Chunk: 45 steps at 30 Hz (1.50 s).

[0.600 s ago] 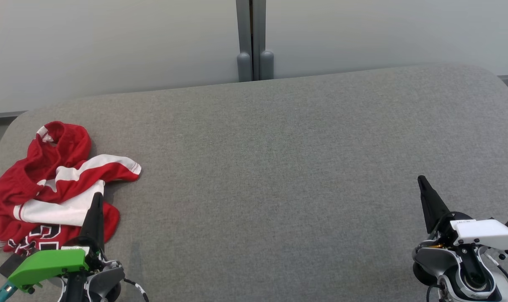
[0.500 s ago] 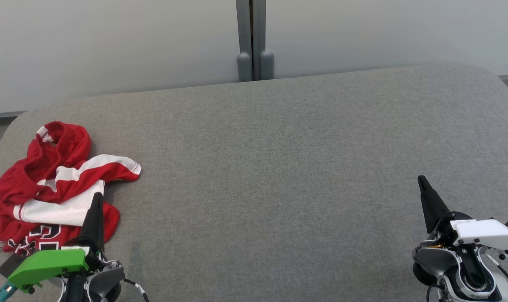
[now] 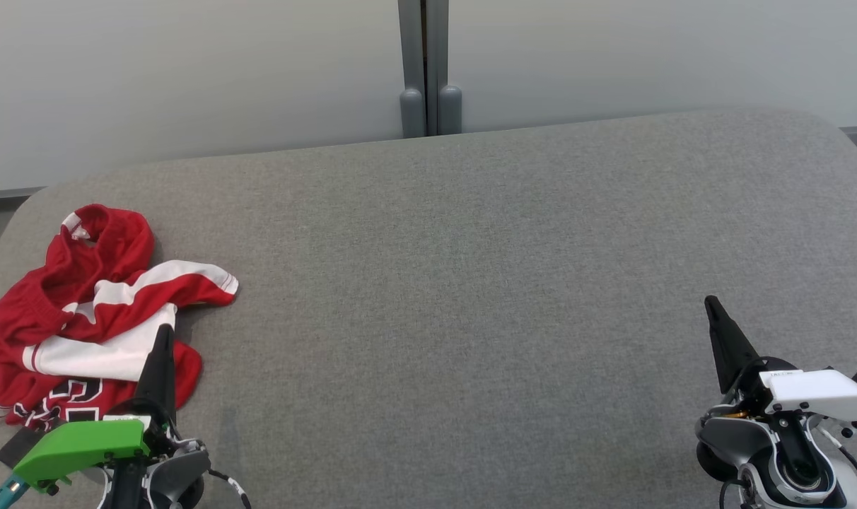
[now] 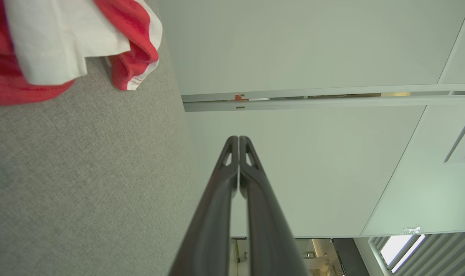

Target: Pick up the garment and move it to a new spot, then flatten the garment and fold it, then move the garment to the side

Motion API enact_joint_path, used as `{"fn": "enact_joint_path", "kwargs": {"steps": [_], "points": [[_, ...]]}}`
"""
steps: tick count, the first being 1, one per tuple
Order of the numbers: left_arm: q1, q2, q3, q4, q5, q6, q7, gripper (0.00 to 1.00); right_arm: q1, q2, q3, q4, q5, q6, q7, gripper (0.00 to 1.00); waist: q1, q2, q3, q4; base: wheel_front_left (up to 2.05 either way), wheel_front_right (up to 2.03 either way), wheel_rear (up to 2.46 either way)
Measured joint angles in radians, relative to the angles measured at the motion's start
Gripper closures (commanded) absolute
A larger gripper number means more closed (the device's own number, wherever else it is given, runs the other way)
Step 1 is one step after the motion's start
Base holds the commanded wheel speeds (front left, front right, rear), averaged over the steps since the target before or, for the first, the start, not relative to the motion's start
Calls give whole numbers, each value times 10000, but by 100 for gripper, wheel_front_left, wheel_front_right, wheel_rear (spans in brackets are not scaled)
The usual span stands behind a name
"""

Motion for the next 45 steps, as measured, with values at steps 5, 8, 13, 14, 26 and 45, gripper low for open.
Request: {"fn": "enact_joint_path", "kwargs": {"steps": [5, 8, 13, 14, 26, 45], "points": [[0, 0, 0, 0, 0, 0, 0, 100, 0, 0, 0, 0, 0, 0, 0, 100, 0, 0, 0, 0, 0, 0, 0], [0, 0, 0, 0, 0, 0, 0, 100, 0, 0, 0, 0, 0, 0, 0, 100, 0, 0, 0, 0, 0, 0, 0], [0, 0, 0, 0, 0, 0, 0, 100, 0, 0, 0, 0, 0, 0, 0, 100, 0, 0, 0, 0, 0, 0, 0], [0, 0, 0, 0, 0, 0, 0, 100, 0, 0, 0, 0, 0, 0, 0, 100, 0, 0, 0, 0, 0, 0, 0], [0, 0, 0, 0, 0, 0, 0, 100, 0, 0, 0, 0, 0, 0, 0, 100, 0, 0, 0, 0, 0, 0, 0], [0, 0, 0, 0, 0, 0, 0, 100, 0, 0, 0, 0, 0, 0, 0, 100, 0, 0, 0, 0, 0, 0, 0]]}}
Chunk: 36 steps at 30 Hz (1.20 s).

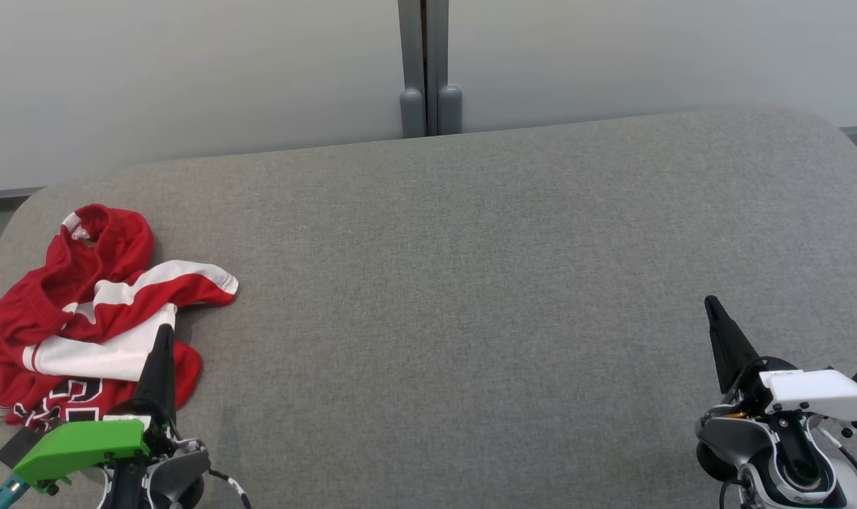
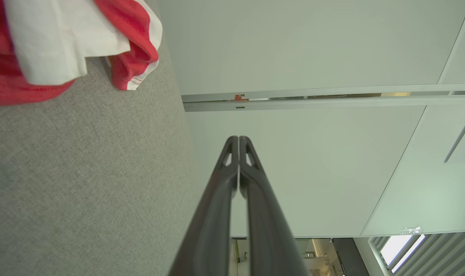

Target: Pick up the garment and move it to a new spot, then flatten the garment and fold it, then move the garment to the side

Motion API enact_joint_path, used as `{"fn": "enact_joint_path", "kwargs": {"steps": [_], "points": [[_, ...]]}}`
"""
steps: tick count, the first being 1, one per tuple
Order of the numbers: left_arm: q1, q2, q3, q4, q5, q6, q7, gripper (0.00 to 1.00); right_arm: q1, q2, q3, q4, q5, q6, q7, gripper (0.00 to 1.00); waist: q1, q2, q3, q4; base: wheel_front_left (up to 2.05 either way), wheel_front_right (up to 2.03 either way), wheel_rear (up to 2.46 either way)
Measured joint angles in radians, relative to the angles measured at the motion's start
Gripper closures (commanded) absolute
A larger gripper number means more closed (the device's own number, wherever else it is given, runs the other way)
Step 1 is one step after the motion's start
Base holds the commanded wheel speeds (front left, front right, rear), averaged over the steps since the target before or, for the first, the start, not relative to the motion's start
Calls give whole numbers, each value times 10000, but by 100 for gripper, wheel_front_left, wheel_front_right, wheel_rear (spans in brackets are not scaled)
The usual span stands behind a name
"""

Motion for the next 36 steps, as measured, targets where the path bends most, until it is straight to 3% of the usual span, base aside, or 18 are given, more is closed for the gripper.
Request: {"fn": "enact_joint_path", "kwargs": {"steps": [8, 9, 24, 36], "points": [[0, 0, 0, 0, 0, 0, 0, 100, 0, 0, 0, 0, 0, 0, 0, 100, 0, 0, 0, 0, 0, 0, 0], [12, -10, -2, 35, 0, 2, -4, 0, 6, 8, 0, 40, -6, 0, 0, 0, 0, 0, 0, 0, 0, 0, 0], [313, -92, -297, 173, 65, 31, -548, 0, 283, 82, 307, 4, -130, -4, -431, 0, 0, 0, 13, 2, 0, 0, 0], [180, -88, -474, -128, 1024, 31, -1072, 0, 225, -140, 863, -587, -594, -4, -1041, 0, 0, 0, 22, 7, 0, 0, 0]]}}
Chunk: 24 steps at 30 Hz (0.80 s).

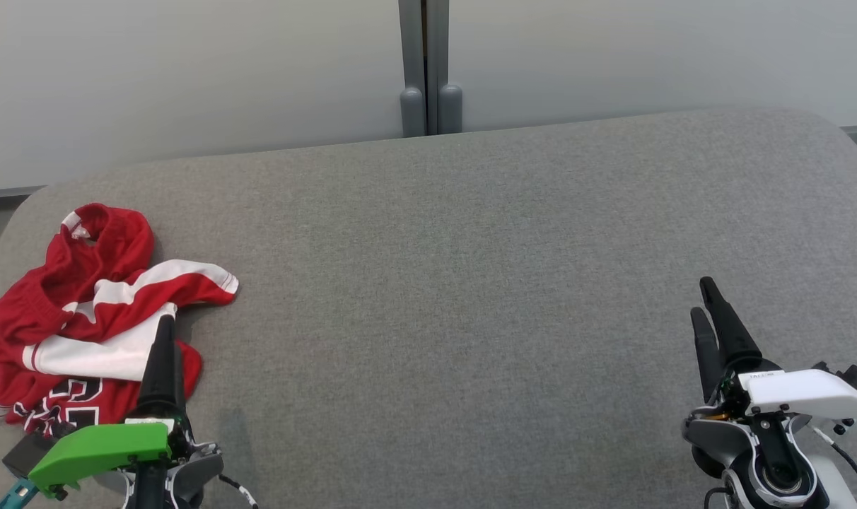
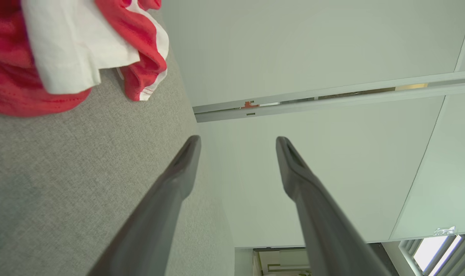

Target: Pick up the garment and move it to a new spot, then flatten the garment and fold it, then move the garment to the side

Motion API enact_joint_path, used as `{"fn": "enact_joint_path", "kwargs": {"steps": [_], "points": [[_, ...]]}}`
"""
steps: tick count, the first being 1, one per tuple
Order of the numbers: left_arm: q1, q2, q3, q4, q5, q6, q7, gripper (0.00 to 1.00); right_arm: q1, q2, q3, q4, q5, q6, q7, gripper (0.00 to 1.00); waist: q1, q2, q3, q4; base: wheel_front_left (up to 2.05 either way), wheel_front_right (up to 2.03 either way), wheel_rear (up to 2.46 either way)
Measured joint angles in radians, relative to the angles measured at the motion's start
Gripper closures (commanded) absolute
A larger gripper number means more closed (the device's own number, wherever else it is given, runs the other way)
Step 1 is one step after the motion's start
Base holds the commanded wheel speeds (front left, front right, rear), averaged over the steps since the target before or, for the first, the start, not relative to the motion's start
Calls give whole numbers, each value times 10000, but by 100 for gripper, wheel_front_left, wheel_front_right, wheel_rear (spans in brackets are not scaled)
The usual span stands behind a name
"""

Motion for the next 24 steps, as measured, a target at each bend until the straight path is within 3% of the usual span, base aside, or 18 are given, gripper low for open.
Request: {"fn": "enact_joint_path", "kwargs": {"steps": [24], "points": [[-168, 13, -326, -550, 3985, 111, -880, 0, -194, -445, 940, -709, -2614, 0, -894, 0, 0, 0, -20, -9, 0, 0, 0]]}}
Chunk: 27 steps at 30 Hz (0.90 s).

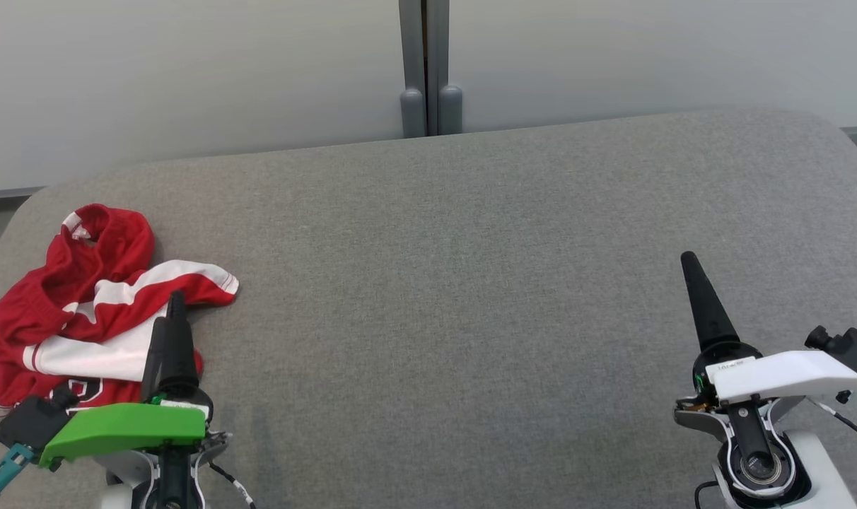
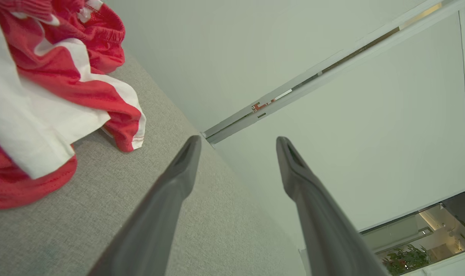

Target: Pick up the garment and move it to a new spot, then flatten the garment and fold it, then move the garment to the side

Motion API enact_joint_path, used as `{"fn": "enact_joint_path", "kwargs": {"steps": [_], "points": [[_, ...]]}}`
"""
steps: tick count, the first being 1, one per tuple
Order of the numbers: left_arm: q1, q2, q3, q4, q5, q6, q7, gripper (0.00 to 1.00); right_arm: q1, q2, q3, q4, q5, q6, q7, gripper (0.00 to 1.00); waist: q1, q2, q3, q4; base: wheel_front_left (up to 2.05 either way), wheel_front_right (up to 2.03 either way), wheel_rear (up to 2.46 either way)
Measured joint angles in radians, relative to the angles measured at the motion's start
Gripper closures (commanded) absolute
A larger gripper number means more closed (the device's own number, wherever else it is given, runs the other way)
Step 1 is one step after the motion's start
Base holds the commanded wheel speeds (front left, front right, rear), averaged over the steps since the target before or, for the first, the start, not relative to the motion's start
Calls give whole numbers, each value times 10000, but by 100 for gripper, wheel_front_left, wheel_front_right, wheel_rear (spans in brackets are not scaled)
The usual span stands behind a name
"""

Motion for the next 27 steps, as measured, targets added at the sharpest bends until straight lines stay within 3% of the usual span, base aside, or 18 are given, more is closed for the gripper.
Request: {"fn": "enact_joint_path", "kwargs": {"steps": [27], "points": [[-22, 29, -617, -50, 4303, 548, -748, 0, -209, -642, 980, 428, -4416, 2, -754, 0, 0, 0, -82, -16, 0, 0, 0]]}}
